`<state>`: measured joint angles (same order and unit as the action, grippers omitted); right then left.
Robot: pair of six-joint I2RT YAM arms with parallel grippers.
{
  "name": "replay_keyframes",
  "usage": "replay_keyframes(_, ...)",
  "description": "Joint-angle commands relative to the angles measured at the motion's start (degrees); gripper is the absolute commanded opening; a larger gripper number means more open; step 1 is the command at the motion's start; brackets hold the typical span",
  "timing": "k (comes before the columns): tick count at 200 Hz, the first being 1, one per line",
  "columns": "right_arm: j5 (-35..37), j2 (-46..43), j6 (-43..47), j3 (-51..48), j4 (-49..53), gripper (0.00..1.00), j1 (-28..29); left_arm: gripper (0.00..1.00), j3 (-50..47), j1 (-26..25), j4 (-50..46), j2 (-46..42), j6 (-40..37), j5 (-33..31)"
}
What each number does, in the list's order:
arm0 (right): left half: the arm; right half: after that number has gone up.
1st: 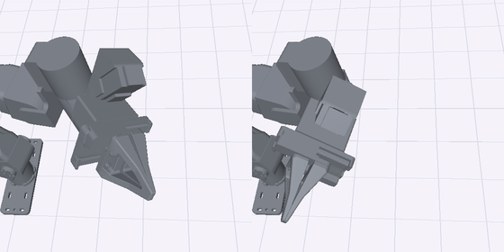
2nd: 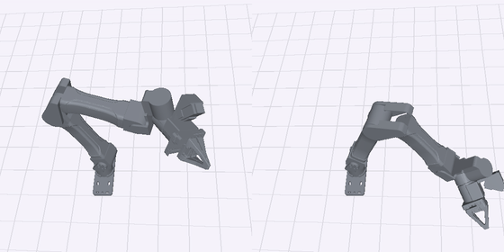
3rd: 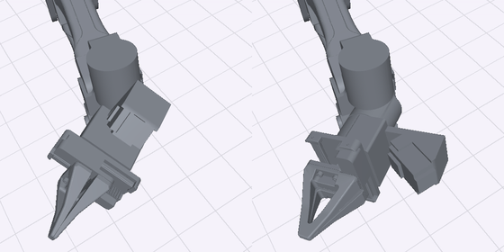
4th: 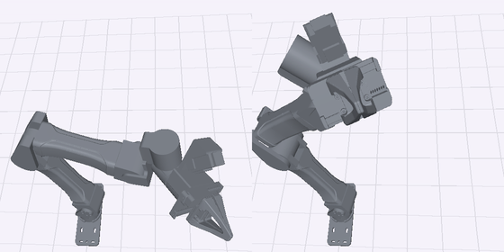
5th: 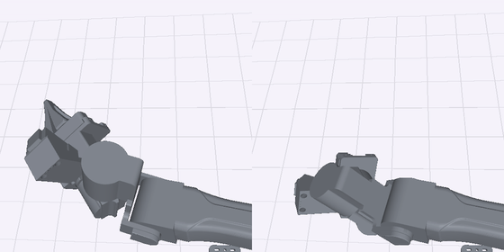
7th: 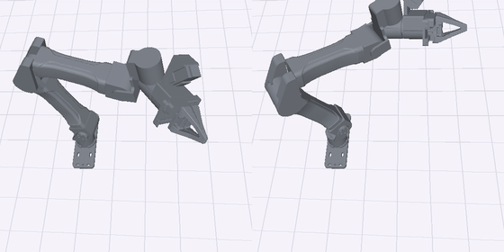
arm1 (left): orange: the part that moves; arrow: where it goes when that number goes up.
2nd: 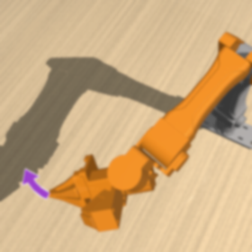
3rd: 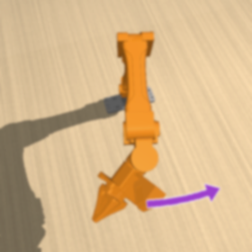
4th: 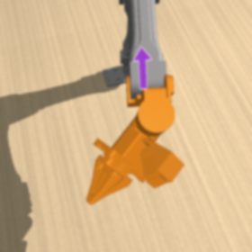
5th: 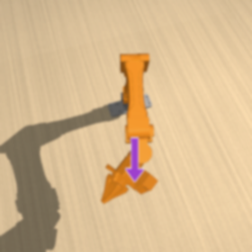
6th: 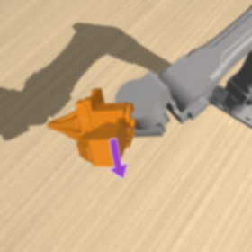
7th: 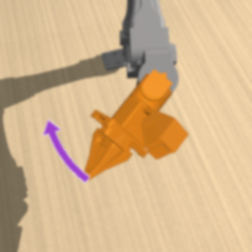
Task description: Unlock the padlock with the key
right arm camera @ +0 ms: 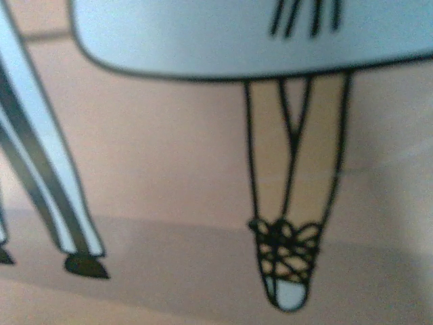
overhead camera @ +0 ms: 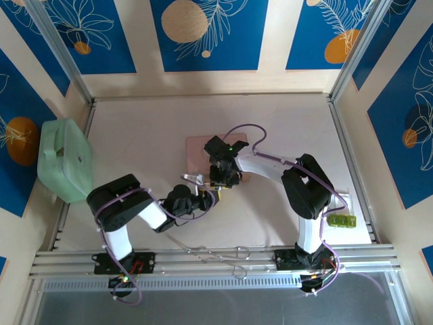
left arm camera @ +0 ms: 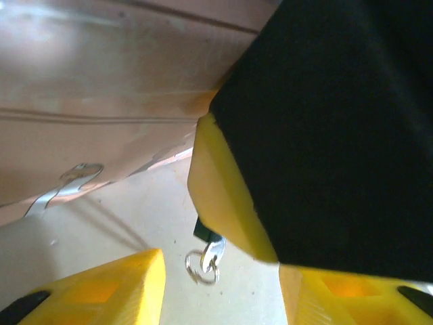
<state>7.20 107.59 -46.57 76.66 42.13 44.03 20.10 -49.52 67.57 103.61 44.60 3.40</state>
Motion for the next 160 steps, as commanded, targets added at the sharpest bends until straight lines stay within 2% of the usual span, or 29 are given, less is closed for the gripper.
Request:
replay_keyframes(1, -3.8, 1.2, -0.1, 0.8, 1.5, 0.27, -0.4, 0.46, 1.2, -0.4, 1.3, 3.2, 0.9, 1.1)
replay_keyframes(18, -3.9, 1.3, -0.3, 0.9, 1.3, 0.27, -0.5, 0.44, 1.5, -0.4, 2.1, 3.8, 1.4, 1.1)
replay_keyframes(60, -5.0, 1.2, -0.7, 0.0, 0.1, 0.27, -1.0, 0.32, 1.7, -0.4, 2.1, 4.0, 2.0, 1.3)
replay_keyframes(123, -5.8, 1.0, -1.2, -0.8, -0.9, 0.27, -1.2, 0.29, 1.5, -0.5, 5.8, 6.4, 4.1, 2.8)
replay_keyframes(160, -6.4, 0.9, -1.4, -1.2, -1.4, 0.27, -1.4, 0.16, 1.8, -0.5, 5.1, 5.4, 4.3, 2.8)
